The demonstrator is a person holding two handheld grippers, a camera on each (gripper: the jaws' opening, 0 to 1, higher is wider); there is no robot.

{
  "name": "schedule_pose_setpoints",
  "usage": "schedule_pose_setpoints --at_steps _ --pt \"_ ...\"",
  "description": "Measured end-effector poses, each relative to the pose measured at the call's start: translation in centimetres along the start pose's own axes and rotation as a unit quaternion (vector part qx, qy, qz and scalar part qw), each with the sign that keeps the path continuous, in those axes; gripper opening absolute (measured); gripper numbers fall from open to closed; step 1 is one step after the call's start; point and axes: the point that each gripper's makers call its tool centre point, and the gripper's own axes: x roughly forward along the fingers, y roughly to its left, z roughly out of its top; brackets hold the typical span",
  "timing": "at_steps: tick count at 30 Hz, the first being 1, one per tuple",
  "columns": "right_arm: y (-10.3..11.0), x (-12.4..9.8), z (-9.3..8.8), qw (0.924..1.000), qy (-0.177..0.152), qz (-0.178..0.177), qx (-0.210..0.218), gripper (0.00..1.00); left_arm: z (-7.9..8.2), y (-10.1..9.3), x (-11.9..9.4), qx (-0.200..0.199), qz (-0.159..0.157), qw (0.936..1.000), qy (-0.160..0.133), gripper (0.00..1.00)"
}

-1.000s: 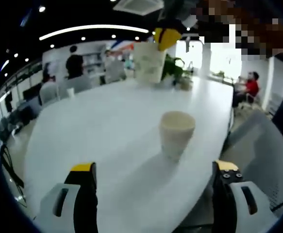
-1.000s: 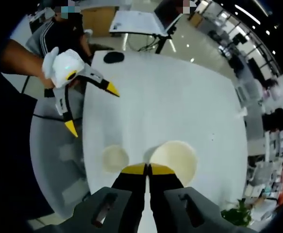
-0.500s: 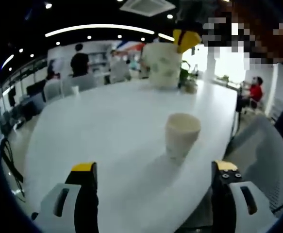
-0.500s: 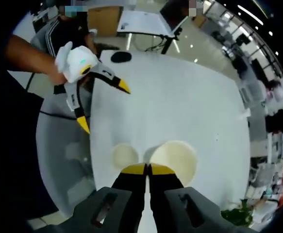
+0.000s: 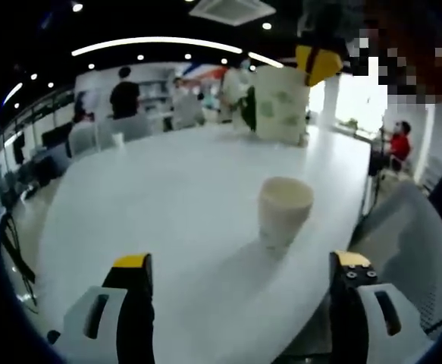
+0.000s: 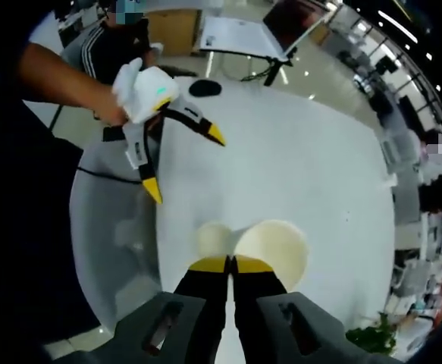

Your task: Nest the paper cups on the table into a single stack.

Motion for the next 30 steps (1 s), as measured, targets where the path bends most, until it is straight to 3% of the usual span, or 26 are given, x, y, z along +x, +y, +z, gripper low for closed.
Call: schedule_pose_setpoints --at_steps 13,30 --pt "1.6 0.0 -0.5 1.0000 0.006 0.007 0.001 0.00 -0.1 -0.3 0.1 0.001 -0.005 1.0000 0.005 0.94" --pt "1.8 1.5 -0.7 0.9996 0.000 0.019 0.022 0.00 -0.2 -0.3 0.1 -0.001 -0.008 0.9999 0.008 0.92"
